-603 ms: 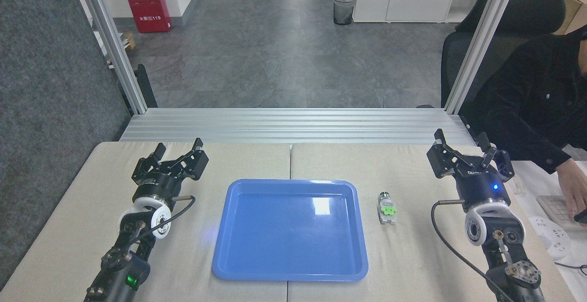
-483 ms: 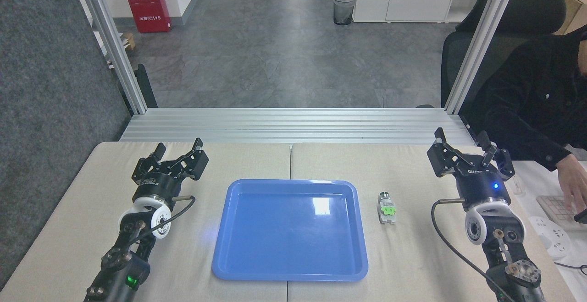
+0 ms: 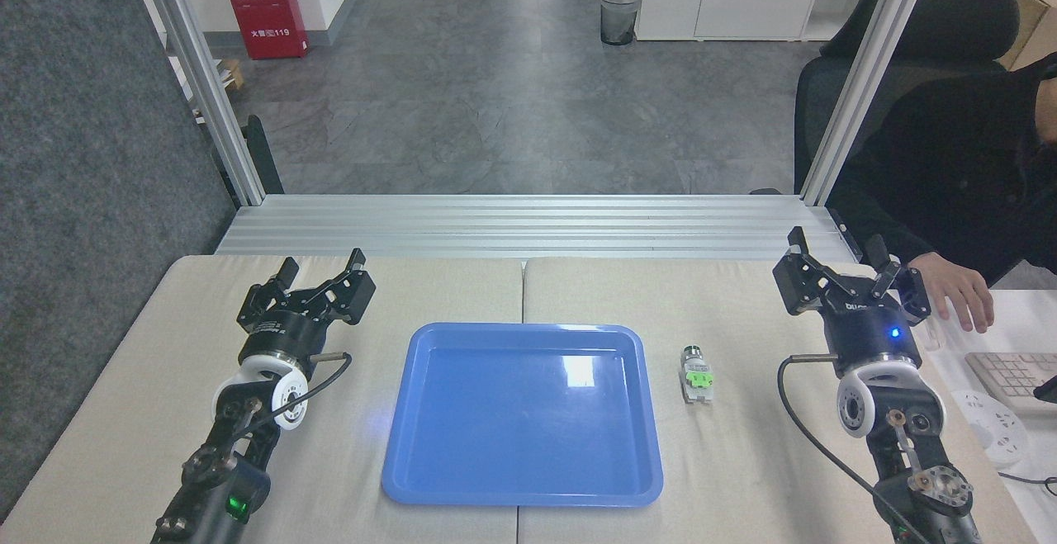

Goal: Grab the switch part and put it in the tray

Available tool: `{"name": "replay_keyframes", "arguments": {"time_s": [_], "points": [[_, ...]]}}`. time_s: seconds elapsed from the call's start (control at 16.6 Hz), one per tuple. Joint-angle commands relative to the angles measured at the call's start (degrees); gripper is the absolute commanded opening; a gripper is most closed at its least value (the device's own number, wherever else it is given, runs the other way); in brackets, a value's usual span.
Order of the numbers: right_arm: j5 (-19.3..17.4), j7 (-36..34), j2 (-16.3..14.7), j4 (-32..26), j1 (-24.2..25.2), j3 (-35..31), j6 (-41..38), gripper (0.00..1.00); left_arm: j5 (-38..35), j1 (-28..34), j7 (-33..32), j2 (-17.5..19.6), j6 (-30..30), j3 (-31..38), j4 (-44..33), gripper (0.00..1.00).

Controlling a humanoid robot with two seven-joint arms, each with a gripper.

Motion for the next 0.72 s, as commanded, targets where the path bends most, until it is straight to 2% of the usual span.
{"name": "replay_keyframes", "arguments": {"time_s": [0.0, 0.66], "points": [[0.0, 0.0, 0.4, 0.0, 0.0, -0.2, 0.4, 0.99, 0.0, 0.0, 0.0, 0.0, 0.0, 0.0, 0.0, 1.00], [-0.1, 0.0, 0.5, 0.0, 0.1, 0.3, 0.3, 0.99, 0.0, 0.0, 0.0, 0.0, 0.0, 0.0, 0.0, 1.00]]}}
